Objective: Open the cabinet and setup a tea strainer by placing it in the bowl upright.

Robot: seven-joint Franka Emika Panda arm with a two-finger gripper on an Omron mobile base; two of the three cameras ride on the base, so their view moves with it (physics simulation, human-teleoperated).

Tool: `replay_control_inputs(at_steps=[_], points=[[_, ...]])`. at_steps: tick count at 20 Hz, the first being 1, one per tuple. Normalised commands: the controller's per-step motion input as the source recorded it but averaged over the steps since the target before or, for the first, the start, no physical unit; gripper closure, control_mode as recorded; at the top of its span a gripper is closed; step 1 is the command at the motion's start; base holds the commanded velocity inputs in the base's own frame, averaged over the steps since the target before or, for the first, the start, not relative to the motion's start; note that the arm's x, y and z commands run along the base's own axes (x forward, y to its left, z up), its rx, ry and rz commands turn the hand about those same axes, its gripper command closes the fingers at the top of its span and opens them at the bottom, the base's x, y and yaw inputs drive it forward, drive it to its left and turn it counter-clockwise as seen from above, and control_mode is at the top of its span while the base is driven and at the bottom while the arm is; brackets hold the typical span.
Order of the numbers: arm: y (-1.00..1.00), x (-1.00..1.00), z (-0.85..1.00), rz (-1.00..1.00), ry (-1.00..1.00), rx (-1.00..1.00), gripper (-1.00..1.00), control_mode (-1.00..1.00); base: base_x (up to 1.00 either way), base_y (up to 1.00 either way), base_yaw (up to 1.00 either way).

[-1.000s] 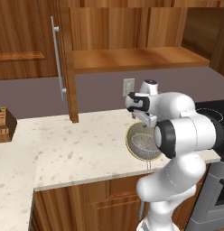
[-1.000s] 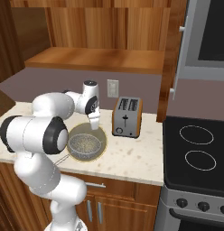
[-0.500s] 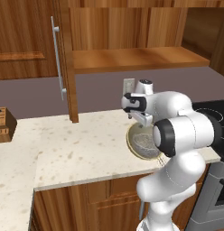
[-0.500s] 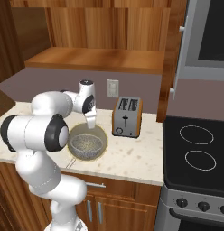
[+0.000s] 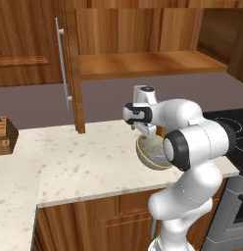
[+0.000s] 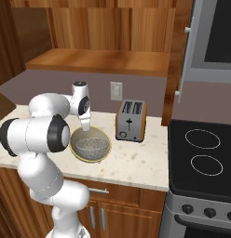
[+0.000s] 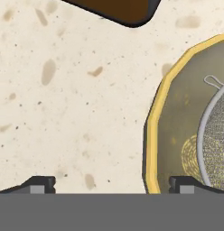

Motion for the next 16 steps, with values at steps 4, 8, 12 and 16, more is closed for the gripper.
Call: replay_control_inputs(at_steps=[4, 8, 12, 16], points=[[0.03, 0.00, 0.00, 0.00, 0.01, 0.00, -1.00, -1.00, 0.00, 0.00, 0.00], [0.01, 0.00, -0.01, 0.00, 0.03, 0.00, -1.00, -1.00, 0.00, 0.00, 0.00], [0.00, 0.00, 0.00, 0.00, 0.07, 0.00, -1.00, -1.00, 0.00, 0.00, 0.00], [0.00, -0.03, 0.00, 0.00, 0.11, 0.00, -1.00, -1.00, 0.00, 0.00, 0.00]])
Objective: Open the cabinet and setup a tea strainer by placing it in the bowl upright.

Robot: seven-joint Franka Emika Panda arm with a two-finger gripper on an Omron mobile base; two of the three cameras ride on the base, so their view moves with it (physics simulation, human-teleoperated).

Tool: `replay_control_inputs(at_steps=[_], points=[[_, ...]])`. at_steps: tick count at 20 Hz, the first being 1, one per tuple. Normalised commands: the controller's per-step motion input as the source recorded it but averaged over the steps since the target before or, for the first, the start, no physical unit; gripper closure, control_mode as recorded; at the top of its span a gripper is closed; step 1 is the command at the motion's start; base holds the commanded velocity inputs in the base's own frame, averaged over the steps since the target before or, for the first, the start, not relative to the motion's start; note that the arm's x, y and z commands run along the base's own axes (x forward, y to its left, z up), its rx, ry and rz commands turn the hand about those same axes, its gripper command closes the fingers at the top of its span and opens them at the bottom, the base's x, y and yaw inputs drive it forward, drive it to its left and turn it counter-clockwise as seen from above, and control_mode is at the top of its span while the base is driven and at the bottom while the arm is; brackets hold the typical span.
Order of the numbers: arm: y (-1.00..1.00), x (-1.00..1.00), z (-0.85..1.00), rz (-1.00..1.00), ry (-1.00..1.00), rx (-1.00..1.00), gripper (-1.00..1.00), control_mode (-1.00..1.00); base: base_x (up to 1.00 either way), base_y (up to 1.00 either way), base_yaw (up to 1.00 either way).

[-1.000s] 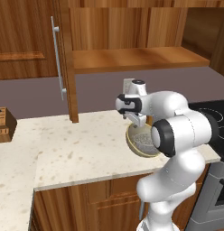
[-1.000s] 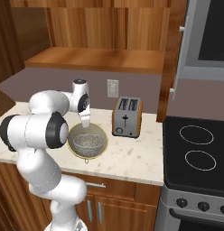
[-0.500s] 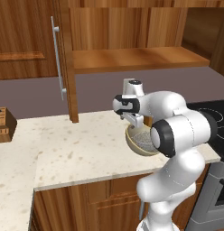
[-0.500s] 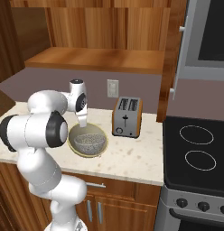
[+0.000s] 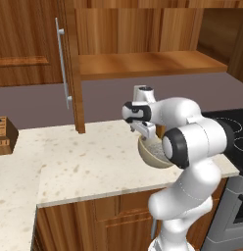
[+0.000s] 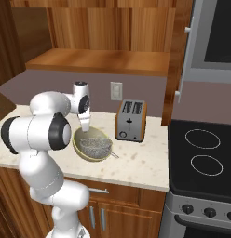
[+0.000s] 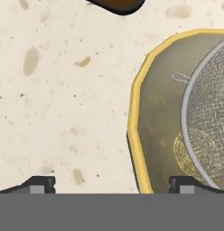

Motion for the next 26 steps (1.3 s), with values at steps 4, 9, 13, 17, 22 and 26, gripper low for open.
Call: replay_control_inputs(at_steps=[4, 9, 13, 17, 22, 26], points=[[0.00, -0.18, 0.05, 0.00, 0.01, 0.00, -1.00, -1.00, 0.00, 0.00, 0.00], [0.00, -0.46, 0.06, 0.00, 0.00, 0.00, -1.00, -1.00, 0.00, 0.00, 0.00], [-0.03, -0.57, 0.00, 0.00, -0.02, 0.03, -1.00, -1.00, 0.00, 0.00, 0.00], [-0.20, -0.53, 0.00, 0.01, -0.08, 0.09, -1.00, -1.00, 0.00, 0.00, 0.00], [-0.29, -0.18, 0.00, 0.14, -0.03, 0.10, -1.00, -1.00, 0.00, 0.00, 0.00], [-0.08, 0.00, 0.00, 0.22, 0.00, 0.00, -1.00, -1.00, 0.00, 0.00, 0.00]])
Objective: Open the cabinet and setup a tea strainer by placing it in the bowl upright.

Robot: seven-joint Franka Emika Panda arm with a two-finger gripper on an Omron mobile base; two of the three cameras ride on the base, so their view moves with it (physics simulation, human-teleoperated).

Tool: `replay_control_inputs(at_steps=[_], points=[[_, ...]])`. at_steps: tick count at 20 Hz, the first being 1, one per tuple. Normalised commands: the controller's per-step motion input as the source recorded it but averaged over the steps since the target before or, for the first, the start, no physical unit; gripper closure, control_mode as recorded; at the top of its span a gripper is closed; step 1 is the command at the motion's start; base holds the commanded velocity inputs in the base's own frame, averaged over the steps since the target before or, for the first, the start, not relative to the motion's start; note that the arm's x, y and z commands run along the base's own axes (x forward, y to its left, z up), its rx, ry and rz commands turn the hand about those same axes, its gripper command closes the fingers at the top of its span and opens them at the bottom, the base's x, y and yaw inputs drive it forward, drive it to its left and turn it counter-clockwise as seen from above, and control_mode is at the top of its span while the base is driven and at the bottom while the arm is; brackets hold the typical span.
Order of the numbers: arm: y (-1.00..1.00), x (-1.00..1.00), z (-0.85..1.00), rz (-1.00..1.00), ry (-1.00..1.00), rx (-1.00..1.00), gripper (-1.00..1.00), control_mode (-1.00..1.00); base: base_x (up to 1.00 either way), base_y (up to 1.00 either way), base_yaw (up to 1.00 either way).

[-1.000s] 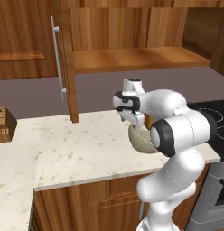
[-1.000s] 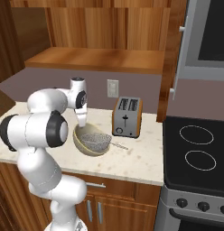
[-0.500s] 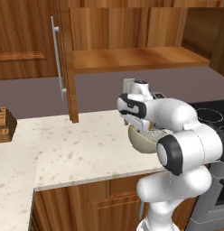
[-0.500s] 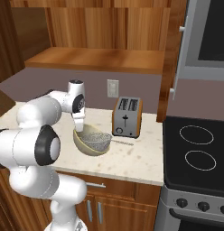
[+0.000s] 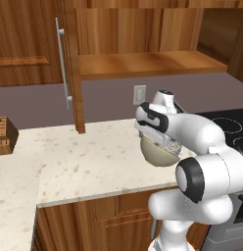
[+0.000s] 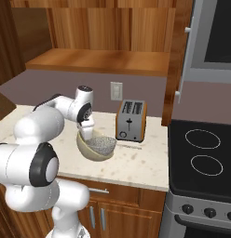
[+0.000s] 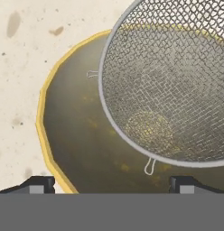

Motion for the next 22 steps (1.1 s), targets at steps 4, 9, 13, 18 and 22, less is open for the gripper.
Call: replay_control_inputs(at_steps=[4, 9, 13, 18, 22], points=[[0.02, 0.00, 0.00, 0.24, 0.00, 0.00, -1.00, -1.00, 0.00, 0.00, 0.00], [0.15, 0.00, 0.00, 0.21, 0.00, 0.00, -1.00, -1.00, 0.00, 0.00, 0.00], [0.24, 0.00, 0.00, 0.18, 0.00, -0.02, -1.00, -1.00, 0.00, 0.00, 0.00], [0.22, 0.00, 0.00, 0.21, -0.02, -0.02, -1.00, -1.00, 0.00, 0.00, 0.00], [-0.09, -0.01, 0.00, 0.22, -0.01, 0.00, -1.00, -1.00, 0.00, 0.00, 0.00]])
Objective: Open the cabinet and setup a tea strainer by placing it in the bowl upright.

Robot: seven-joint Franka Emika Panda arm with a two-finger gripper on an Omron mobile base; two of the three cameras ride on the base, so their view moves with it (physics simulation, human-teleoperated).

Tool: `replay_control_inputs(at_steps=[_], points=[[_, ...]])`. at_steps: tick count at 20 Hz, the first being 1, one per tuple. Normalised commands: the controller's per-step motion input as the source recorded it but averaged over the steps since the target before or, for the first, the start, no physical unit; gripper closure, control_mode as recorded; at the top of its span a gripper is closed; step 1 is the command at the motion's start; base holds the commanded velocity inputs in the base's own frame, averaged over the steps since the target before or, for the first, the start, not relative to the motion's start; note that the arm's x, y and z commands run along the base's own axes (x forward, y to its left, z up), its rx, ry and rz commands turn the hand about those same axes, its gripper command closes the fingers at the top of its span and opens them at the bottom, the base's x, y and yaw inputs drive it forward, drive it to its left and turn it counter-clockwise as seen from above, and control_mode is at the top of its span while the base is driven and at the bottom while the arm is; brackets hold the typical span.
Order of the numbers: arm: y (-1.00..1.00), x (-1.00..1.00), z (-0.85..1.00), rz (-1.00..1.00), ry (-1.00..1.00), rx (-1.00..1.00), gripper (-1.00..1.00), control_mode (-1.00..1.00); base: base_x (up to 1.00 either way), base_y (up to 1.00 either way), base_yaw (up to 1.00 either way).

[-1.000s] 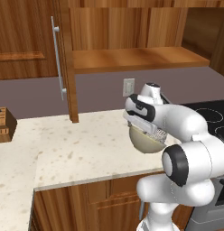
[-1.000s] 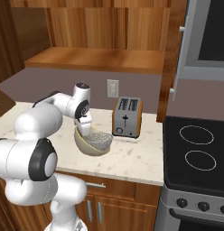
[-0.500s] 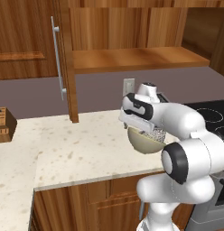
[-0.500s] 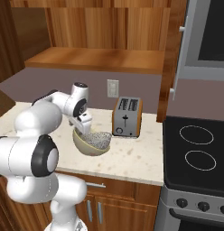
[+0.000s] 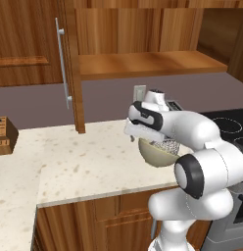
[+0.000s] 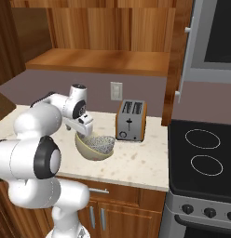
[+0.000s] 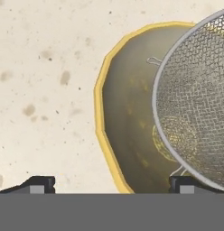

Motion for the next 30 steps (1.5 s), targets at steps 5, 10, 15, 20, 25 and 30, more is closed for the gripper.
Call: replay_control_inputs(at_steps=[5, 10, 15, 20, 25, 30], points=[[-0.06, -0.19, 0.00, 0.15, -0.01, 0.00, 1.00, -1.00, 0.00, 0.00, 0.00], [0.00, -0.17, 0.00, 0.11, 0.00, 0.00, 1.00, -1.00, 0.00, 0.00, 0.00], [0.00, -0.18, 0.00, 0.08, 0.00, 0.00, 1.00, -1.00, 0.00, 0.00, 0.00], [0.04, -0.16, 0.00, 0.05, 0.00, 0.00, 1.00, -1.00, 0.00, 0.00, 0.00], [0.25, -0.08, -0.09, 0.01, 0.00, 0.00, 1.00, -1.00, 0.00, 0.00, 0.00], [0.36, 0.00, -0.19, -0.02, -0.24, -0.08, 1.00, -1.00, 0.00, 0.00, 0.00]])
